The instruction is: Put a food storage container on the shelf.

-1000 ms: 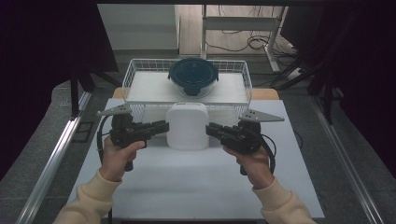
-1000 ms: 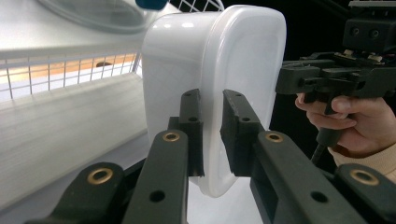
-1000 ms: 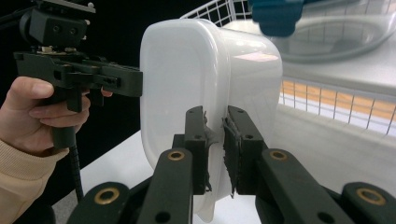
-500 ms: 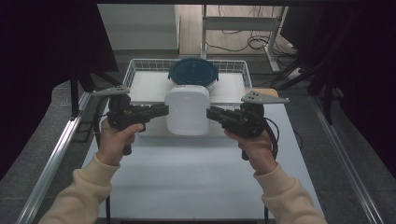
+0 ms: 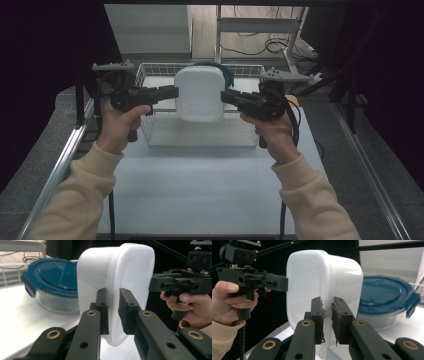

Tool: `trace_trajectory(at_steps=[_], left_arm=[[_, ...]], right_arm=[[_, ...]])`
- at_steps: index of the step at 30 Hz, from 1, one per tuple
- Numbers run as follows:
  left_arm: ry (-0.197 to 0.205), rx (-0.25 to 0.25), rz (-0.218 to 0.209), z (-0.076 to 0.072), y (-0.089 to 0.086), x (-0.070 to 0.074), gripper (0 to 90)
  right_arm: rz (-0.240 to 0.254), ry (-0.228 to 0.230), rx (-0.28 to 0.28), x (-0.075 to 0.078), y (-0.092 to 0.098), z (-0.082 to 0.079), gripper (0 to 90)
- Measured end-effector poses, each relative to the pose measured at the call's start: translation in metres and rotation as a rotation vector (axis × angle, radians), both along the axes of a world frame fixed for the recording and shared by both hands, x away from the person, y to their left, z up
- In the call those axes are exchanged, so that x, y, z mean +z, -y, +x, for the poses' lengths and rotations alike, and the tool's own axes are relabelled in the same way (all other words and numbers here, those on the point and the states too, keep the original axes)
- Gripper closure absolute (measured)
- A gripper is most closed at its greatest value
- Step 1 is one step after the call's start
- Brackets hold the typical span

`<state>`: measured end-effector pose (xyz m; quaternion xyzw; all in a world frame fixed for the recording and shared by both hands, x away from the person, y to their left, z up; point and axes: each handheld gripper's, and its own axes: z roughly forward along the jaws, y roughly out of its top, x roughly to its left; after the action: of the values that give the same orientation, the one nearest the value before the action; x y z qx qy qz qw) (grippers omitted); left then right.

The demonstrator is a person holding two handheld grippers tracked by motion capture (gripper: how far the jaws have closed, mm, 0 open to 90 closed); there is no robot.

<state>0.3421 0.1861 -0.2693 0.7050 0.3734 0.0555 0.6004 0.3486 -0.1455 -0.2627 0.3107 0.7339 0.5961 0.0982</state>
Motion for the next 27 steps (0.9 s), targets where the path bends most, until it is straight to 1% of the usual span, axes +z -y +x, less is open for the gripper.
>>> trace_trajectory(at_steps=[2, 4, 6, 12, 18, 21, 24, 26, 27], left_arm=[[-0.005, 0.001, 0.004, 0.008, -0.001, 0.006, 79.3], [-0.012, 0.003, 0.003, 0.015, -0.002, 0.012, 79.2], [-0.021, 0.005, -0.001, 0.022, -0.004, 0.017, 79.2], [-0.04, 0.007, -0.006, 0.039, -0.004, 0.026, 79.0], [-0.068, 0.003, -0.031, 0.053, -0.003, 0.031, 78.9], [-0.079, 0.01, -0.033, 0.059, -0.001, 0.032, 78.8], [-0.092, 0.019, -0.027, 0.064, 0.0, 0.033, 78.7], [-0.11, 0.022, -0.028, 0.069, -0.001, 0.032, 78.7], [-0.128, 0.025, -0.03, 0.074, -0.001, 0.031, 78.7]], right_arm=[[-0.009, -0.005, -0.007, 0.006, -0.001, 0.008, 79.3], [0.007, -0.013, -0.001, 0.011, -0.003, 0.015, 79.2], [0.006, -0.016, -0.003, 0.016, -0.004, 0.021, 79.1], [0.011, -0.031, -0.012, 0.026, -0.006, 0.038, 79.1], [0.011, -0.04, -0.024, 0.034, -0.004, 0.046, 78.8], [0.009, -0.047, -0.031, 0.037, -0.004, 0.05, 78.7], [0.018, -0.067, -0.032, 0.036, -0.004, 0.057, 78.7], [0.018, -0.088, -0.035, 0.035, -0.004, 0.063, 78.7], [0.021, -0.099, -0.035, 0.035, -0.004, 0.065, 78.7]])
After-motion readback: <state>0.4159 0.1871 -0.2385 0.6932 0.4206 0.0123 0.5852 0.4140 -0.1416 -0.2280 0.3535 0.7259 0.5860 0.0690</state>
